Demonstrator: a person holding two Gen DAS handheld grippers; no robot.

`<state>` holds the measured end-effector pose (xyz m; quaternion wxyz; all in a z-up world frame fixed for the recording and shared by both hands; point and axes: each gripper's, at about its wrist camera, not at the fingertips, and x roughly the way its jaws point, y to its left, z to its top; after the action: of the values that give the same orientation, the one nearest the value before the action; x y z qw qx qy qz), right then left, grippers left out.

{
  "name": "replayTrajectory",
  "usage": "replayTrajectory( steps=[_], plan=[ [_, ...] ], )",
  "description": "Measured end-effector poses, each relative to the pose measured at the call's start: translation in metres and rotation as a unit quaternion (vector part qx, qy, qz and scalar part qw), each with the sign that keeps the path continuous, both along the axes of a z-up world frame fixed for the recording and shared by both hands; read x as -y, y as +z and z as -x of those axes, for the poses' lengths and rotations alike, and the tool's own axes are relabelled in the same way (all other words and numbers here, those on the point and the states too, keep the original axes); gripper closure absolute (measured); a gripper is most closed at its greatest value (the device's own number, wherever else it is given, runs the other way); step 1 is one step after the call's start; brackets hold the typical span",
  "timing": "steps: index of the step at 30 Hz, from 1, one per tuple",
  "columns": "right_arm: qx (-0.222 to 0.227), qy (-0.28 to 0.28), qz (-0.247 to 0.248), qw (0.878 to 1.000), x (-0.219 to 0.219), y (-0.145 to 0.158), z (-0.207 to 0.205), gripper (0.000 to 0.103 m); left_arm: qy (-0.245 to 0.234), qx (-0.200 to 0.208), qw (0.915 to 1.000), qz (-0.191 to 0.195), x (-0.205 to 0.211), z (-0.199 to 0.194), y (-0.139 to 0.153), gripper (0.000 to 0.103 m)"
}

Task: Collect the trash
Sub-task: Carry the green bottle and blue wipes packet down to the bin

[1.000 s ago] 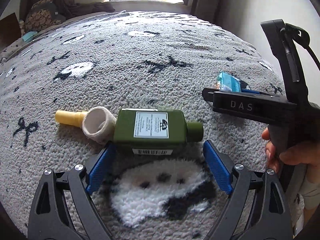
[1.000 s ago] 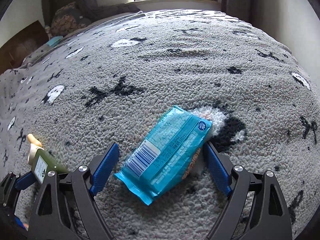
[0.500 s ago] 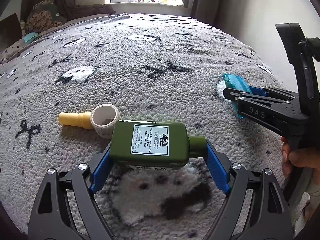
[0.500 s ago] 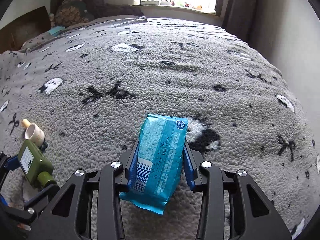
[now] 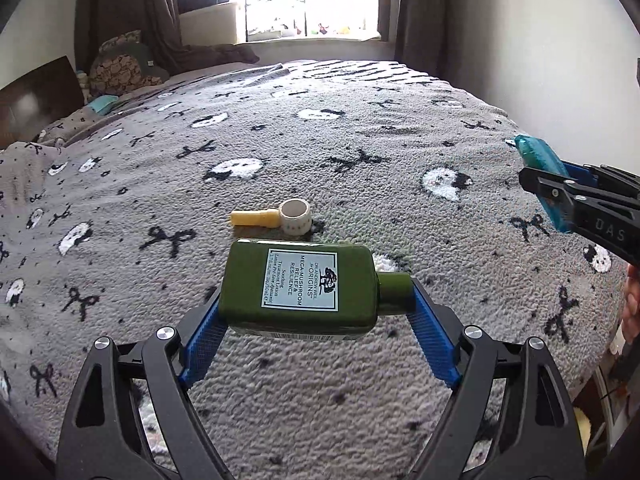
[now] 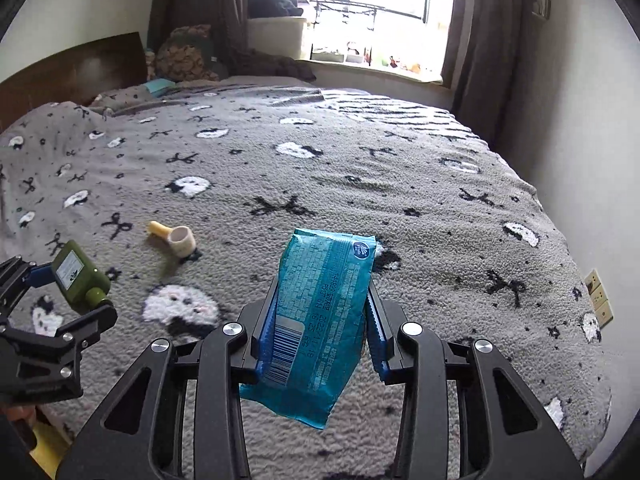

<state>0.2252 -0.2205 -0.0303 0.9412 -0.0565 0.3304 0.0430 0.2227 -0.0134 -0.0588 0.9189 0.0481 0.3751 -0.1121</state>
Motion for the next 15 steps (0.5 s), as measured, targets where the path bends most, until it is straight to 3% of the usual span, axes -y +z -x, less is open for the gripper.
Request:
replayTrajectory(
  steps=[8, 15],
  plan=[
    [0.051, 0.049, -0.020, 0.997, -0.019, 0.033, 0.082, 0.064, 0.000, 0.027, 0.9996, 0.003, -0.014, 0.070, 0.021, 0.023],
    [0.065, 0.071, -0.042, 0.995, -0.039, 0.015, 0.135, 0.064, 0.001, 0.044, 0.9990, 0.003, -0.019, 0.127, 0.017, 0.023]
  ],
)
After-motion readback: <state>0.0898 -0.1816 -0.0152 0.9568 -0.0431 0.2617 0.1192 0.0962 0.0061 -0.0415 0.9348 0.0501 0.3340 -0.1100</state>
